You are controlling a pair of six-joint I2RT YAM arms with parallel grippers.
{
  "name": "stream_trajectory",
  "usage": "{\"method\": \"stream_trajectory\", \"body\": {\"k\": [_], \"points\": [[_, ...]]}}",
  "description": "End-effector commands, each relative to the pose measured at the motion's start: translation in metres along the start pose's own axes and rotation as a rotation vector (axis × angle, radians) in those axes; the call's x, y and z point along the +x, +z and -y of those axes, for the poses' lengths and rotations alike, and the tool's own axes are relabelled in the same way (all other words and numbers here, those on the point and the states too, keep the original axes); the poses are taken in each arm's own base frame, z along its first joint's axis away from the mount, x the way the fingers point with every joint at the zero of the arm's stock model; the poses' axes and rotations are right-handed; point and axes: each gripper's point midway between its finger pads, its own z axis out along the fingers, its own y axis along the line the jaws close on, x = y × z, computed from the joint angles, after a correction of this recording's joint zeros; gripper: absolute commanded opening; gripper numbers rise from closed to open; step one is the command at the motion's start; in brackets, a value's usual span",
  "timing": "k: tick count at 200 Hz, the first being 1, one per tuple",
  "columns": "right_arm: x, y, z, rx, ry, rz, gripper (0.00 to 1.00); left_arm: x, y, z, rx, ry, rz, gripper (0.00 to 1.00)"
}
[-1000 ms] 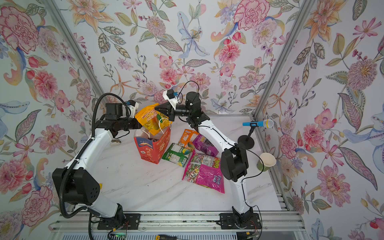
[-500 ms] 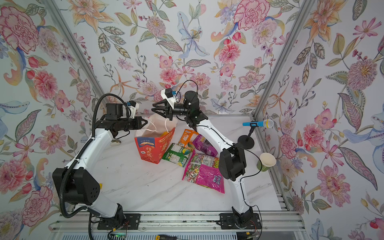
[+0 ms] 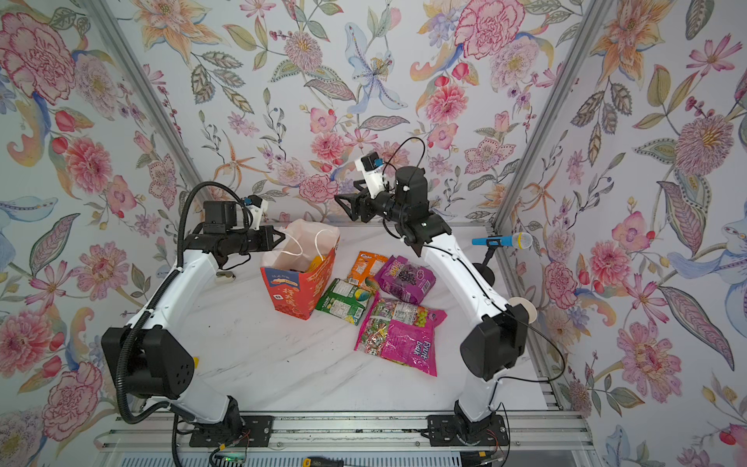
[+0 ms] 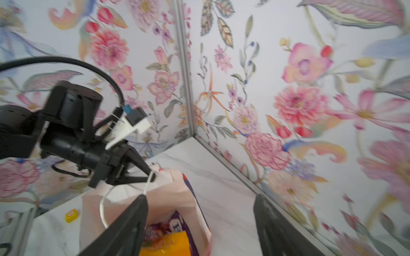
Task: Place the snacks into the paper bag
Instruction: Place the snack in the paper bag, then pick up the snack at the center of the table.
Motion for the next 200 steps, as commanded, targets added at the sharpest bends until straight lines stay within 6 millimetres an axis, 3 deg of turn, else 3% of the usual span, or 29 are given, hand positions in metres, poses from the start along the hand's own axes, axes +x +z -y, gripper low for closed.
{"method": "stream_trajectory", "body": {"k": [1,17,27,58,88,92,113,153,200], "points": [[0.051,-0.004,0.012,0.256,-0.179,-0.192,0.80,-0.009,-0.012,-0.003,0.012,-0.005,0.054,0.00],[0.079,-0.004,0.011,0.239,-0.032,-0.272,0.78,-0.005,-0.012,-0.009,0.011,-0.019,0.050,0.00],[0.101,-0.005,0.005,0.198,0.043,-0.307,0.75,-0.011,-0.025,-0.003,0.014,-0.006,0.081,0.00],[0.157,-0.017,-0.010,0.197,0.142,-0.376,0.74,-0.009,-0.028,-0.002,0.023,-0.013,0.097,0.00],[0.190,-0.030,-0.028,0.200,0.177,-0.456,0.73,-0.007,-0.028,-0.005,0.020,-0.017,0.102,0.00],[0.195,-0.029,-0.042,0.176,0.168,-0.470,0.73,-0.007,-0.028,-0.006,0.019,-0.019,0.105,0.00],[0.217,-0.033,-0.064,0.150,0.170,-0.528,0.73,-0.006,-0.027,-0.008,0.017,-0.024,0.108,0.00],[0.257,-0.036,-0.084,0.154,0.165,-0.635,0.72,-0.004,-0.029,-0.013,-0.007,-0.028,0.110,0.00],[0.303,-0.024,-0.103,0.148,0.091,-0.748,0.73,-0.009,-0.033,-0.015,-0.032,-0.019,0.120,0.00]]}}
